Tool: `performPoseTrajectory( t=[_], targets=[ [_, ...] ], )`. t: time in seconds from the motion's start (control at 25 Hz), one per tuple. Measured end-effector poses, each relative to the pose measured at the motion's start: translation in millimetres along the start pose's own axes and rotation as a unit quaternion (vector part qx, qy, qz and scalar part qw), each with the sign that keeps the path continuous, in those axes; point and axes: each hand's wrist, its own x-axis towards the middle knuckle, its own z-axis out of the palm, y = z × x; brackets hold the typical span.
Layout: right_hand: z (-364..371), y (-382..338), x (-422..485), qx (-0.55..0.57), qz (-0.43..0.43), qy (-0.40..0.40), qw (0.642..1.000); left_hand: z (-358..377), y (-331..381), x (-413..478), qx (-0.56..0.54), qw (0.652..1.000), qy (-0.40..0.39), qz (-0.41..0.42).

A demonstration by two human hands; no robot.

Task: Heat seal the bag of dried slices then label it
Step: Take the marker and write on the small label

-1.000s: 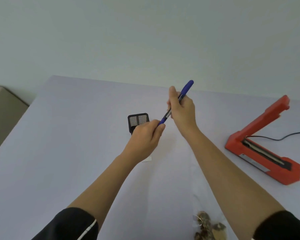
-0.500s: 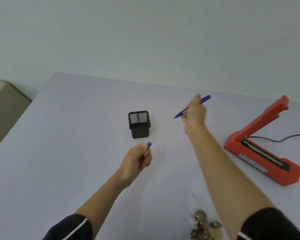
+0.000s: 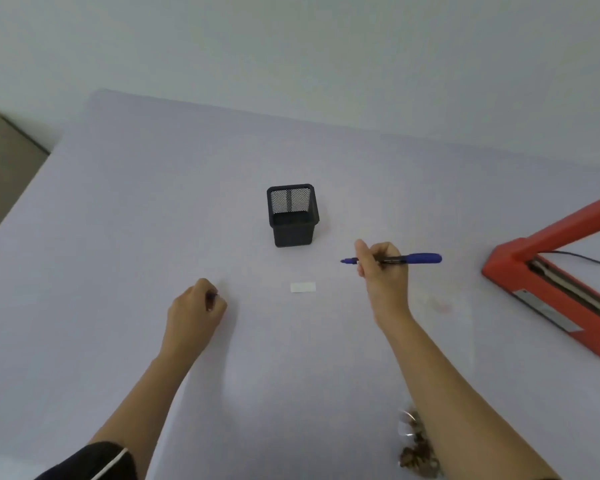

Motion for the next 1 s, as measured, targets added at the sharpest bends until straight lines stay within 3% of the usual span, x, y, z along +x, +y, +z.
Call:
performPoseTrajectory(
  t=[0.12,0.24,0.32,0.4,0.44,0.52,0.56,0.8,1.0],
  targets=[
    [14.4,31.8,-10.2,-0.015,0.014,0.043,0.999,9.9,-15.3,3.4,0.012,1.0,-0.012,0.005],
    [28.2,47.5,-17.2,-0.013,-0.01,0.023,1.0,8.9,-16.9,-1.1,-0.019,0.999,-0.006,-0.026],
    [35.8,56.9,-17.7,-0.013,-0.044,-0.001,0.999,5.6,-11.1,-10.3,-0.045,0.996,0.067,-0.034],
    [40.6,65.4,-13.6,-0.044,-0.087,-0.02,0.995,7.9,0.1,-20.0,-0.07,0.985,0.145,0.061],
    [42.3,70.1,-10.5,-0.063,-0.103,-0.022,0.992,14.4,4.4,-22.5,-0.065,0.978,0.147,0.134],
    [44.1,77.6,-5.1,-0.075,-0.116,-0.025,0.99,37.5,8.9,-19.5,-0.046,0.962,0.099,0.252],
    [43.9,81.1,-3.0,-0.071,-0.114,-0.027,0.991,49.0,11.4,-13.3,-0.043,0.959,0.062,0.272],
    [43.3,94.3,3.1,-0.081,-0.135,-0.024,0.987,89.0,23.9,23.3,-0.025,0.967,-0.017,0.253],
    [44.5,94.7,3.4,-0.089,-0.162,-0.021,0.983,93.4,27.4,23.2,-0.032,0.967,-0.002,0.254]
  ],
)
